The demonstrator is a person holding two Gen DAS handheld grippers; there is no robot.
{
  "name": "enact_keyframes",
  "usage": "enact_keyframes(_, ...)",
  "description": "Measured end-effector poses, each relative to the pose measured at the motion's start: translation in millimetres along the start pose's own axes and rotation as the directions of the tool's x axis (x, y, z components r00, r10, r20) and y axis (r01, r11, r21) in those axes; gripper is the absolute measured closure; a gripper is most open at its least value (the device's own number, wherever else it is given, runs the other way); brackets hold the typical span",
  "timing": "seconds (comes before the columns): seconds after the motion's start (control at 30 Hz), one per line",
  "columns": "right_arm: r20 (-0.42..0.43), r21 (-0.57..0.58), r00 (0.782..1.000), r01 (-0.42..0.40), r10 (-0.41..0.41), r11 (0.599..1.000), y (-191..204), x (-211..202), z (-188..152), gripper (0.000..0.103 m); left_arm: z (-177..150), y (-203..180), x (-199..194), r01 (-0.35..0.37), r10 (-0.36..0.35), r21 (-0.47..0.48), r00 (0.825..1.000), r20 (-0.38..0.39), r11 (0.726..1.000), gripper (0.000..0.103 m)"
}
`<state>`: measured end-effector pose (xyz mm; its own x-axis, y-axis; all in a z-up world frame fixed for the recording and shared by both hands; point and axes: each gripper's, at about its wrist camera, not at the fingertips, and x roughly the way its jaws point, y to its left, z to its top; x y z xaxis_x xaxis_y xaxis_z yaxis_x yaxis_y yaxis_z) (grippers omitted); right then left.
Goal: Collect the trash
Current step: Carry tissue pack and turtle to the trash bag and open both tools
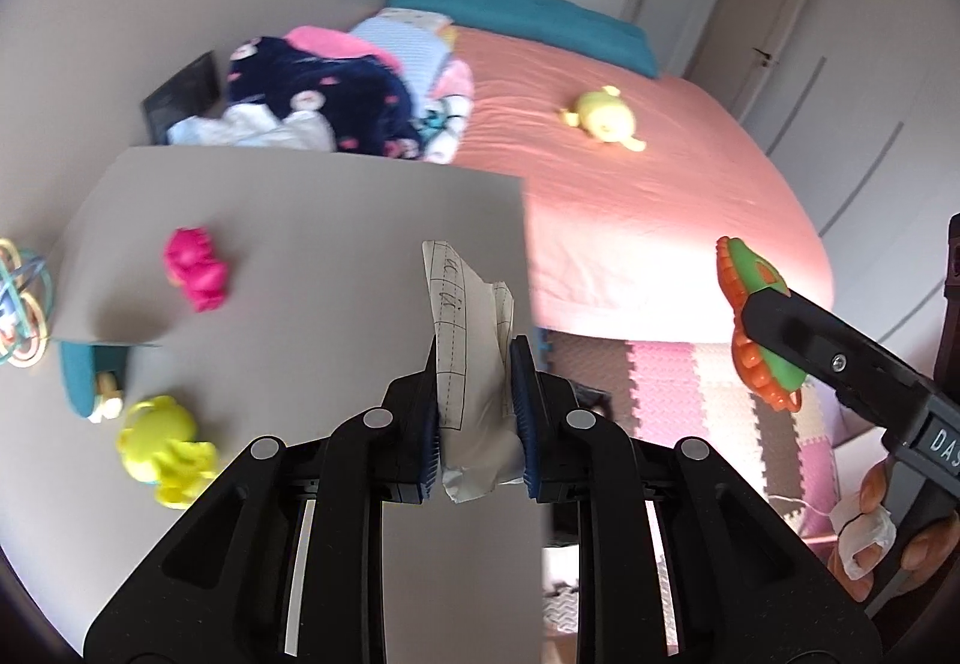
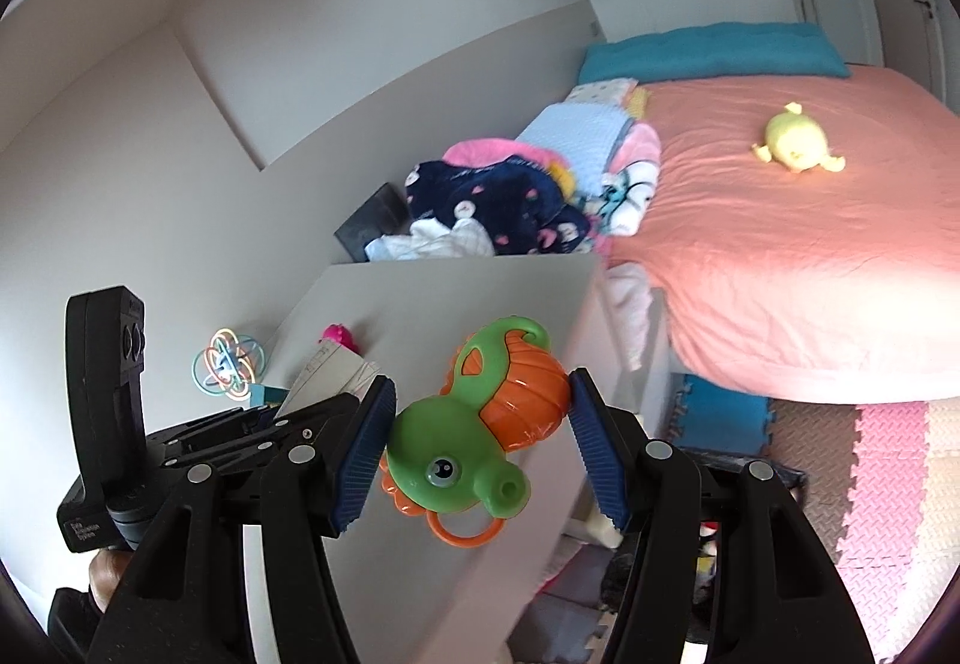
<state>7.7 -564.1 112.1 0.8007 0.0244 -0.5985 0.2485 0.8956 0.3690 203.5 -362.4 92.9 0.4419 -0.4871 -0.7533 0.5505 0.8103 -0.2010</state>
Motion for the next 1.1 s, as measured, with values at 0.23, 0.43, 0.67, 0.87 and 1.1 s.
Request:
enact_keyframes(0.23, 0.045, 0.05, 0.995, 0.088, -0.09, 0.995, -45, -45, -9, 0.043, -1, -59, 17, 0.099, -0.096, 0.083, 0.995, -0.029, 0.992, 0.083)
enact_keyframes(0.43, 0.061, 0.101, 0.985, 0.156, -0.162, 0.983, -79, -70, -16, 0.043, -3, -108, 39, 0.176, -0.165, 0.16, 0.983, -0.081, 0.971, 0.082)
enact_keyframes(0.67, 0.012, 0.16, 0.974, 0.219, -0.224, 0.962, -116, -80, -19, 0.035, -9, -150, 64, 0.19, -0.153, 0.234, 0.974, -0.168, 0.954, 0.051)
enact_keyframes(0.87, 0.045, 0.223, 0.961, 0.256, -0.272, 0.941, -141, -98, -23, 0.023, -15, -158, 63, 0.104, -0.076, 0.237, 0.989, -0.124, 0.966, 0.006)
enact_keyframes(1.1, 0.039, 0.234, 0.967, 0.235, -0.251, 0.943, -147, -98, -26, 0.023, -21, -155, 65, 0.095, -0.064, 0.223, 0.988, -0.142, 0.97, 0.006)
